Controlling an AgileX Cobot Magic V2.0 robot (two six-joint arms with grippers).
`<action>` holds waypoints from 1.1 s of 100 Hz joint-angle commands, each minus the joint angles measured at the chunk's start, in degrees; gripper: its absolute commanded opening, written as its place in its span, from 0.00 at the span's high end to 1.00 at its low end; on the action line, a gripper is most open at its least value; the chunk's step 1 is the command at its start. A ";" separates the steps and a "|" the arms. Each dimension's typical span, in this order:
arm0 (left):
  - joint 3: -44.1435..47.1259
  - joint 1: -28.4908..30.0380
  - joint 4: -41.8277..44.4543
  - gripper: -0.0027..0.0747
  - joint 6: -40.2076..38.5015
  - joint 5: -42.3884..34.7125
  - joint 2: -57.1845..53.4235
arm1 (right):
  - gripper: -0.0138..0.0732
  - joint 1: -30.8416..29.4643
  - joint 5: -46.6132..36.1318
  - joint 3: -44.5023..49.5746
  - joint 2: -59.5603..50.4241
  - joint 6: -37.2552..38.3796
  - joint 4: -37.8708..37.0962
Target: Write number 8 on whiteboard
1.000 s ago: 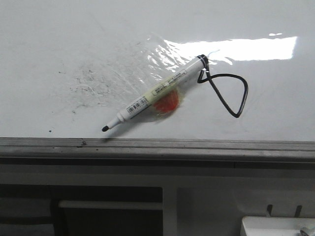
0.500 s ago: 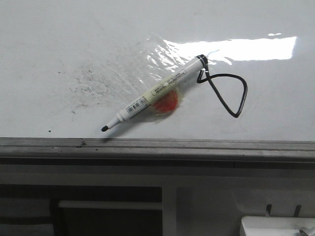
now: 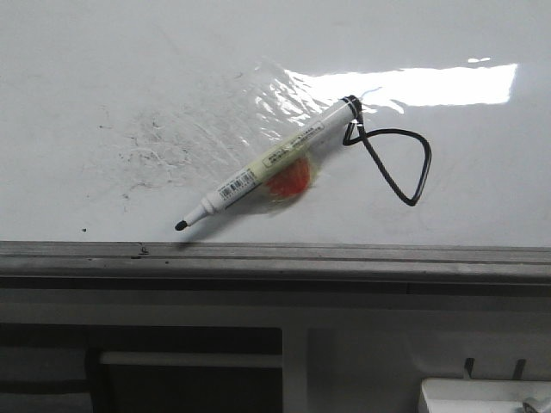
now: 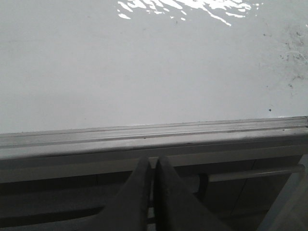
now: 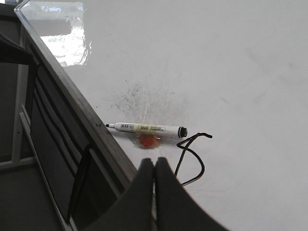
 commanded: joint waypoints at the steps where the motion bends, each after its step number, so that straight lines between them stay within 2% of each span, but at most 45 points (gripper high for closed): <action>1: 2.19 0.09 -0.65 0.99 -0.63 -2.75 -0.86 | 0.91 -0.40 -4.26 -1.47 0.60 0.11 0.77; 45: 2.19 0.09 -0.65 0.99 -0.63 -2.75 -0.86 | 0.91 -0.40 -4.10 -1.25 0.60 0.11 0.23; 51: 2.19 0.09 -0.65 0.99 -0.63 -2.75 -0.86 | 0.91 -0.40 -7.58 -0.30 0.60 0.75 -1.90; 56: 2.19 0.09 -0.65 0.99 -0.63 -2.75 -0.86 | 0.91 -0.64 -12.26 0.82 0.60 6.51 -6.62; 62: 2.19 0.09 -0.65 0.99 -0.63 -2.75 -0.86 | 0.91 -1.87 -15.76 2.44 0.60 19.39 -16.76; 68: 2.19 0.09 -0.65 0.99 -0.63 -2.75 -0.86 | 0.91 -5.22 -17.99 4.59 0.60 30.99 -27.60; 74: 2.19 0.09 -0.65 0.99 -0.63 -2.75 -0.86 | 0.91 -9.08 -19.41 7.21 0.60 39.28 -32.56; 79: 2.19 0.09 -0.65 0.99 -0.63 -2.75 -0.86 | 0.92 -12.78 -21.61 10.53 0.60 42.16 -32.91; 100: 2.19 0.09 -0.65 0.99 -0.63 -2.75 -0.86 | 0.92 -24.45 -38.17 23.17 0.27 42.28 -33.26; 104: 2.19 0.09 -0.65 0.99 -0.63 -2.75 -0.86 | 0.92 -25.47 -37.76 24.16 -0.36 42.28 -33.67; 110: 2.19 0.09 -0.65 0.99 -0.63 -2.84 -0.86 | 0.92 -26.36 -30.98 23.66 -1.52 42.28 -34.23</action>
